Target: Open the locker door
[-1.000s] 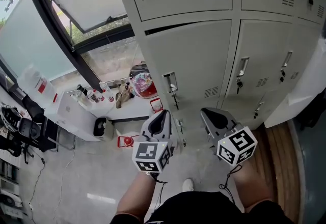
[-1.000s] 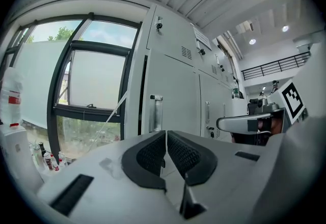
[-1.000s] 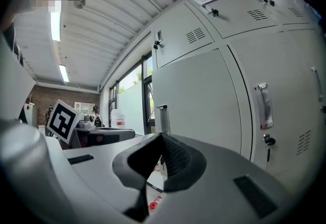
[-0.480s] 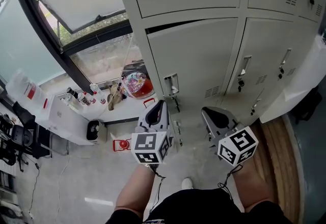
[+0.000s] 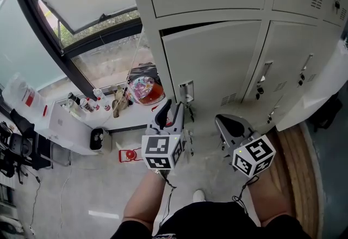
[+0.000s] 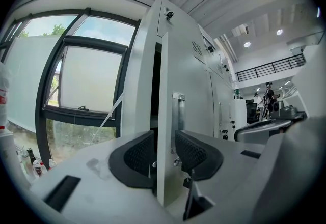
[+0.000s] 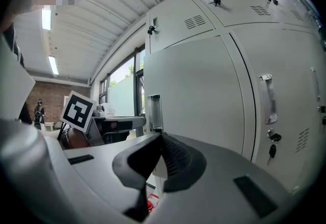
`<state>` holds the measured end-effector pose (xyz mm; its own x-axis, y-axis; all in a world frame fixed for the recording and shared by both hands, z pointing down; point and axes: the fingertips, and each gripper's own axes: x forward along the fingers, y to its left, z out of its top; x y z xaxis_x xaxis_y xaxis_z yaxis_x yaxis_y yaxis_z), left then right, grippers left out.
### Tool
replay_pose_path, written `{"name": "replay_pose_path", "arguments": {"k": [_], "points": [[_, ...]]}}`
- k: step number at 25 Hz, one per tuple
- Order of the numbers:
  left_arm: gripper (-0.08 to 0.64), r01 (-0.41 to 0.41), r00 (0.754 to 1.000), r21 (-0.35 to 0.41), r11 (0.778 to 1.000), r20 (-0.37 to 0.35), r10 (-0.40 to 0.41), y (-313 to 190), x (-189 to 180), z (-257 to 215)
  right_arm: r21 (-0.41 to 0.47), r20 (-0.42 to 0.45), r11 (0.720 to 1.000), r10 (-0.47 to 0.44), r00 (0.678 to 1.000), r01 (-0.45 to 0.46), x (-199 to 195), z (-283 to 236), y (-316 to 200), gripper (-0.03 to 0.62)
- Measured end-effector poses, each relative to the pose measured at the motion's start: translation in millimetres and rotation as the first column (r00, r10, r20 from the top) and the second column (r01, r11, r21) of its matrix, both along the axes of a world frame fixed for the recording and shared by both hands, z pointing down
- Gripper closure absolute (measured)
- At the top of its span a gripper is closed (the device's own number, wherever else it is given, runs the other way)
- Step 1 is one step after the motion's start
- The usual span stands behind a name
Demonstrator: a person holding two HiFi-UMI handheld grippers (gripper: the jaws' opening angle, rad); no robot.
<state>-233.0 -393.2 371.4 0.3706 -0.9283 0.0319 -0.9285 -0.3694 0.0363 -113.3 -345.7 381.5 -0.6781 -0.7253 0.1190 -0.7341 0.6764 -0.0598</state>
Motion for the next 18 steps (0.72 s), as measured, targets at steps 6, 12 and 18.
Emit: {"name": "replay_pose_path", "arguments": {"k": [6,12,18], "points": [[0.408,-0.014,1.0,0.013,1.0,0.019,0.014,-12,7,-4,-0.007,0.0,1.0,0.002,1.0,-0.002,0,3,-2,0.538],[0.393,-0.019,0.999,0.013,1.0,0.029,0.018,-21,12,-5,-0.014,0.002,1.0,0.004,1.0,-0.004,2,4,-2,0.538],[0.391,-0.041,0.999,-0.003,0.999,0.011,0.041,-31,21,-5,-0.014,0.004,1.0,0.015,1.0,-0.015,10,3,-1,0.538]]}}
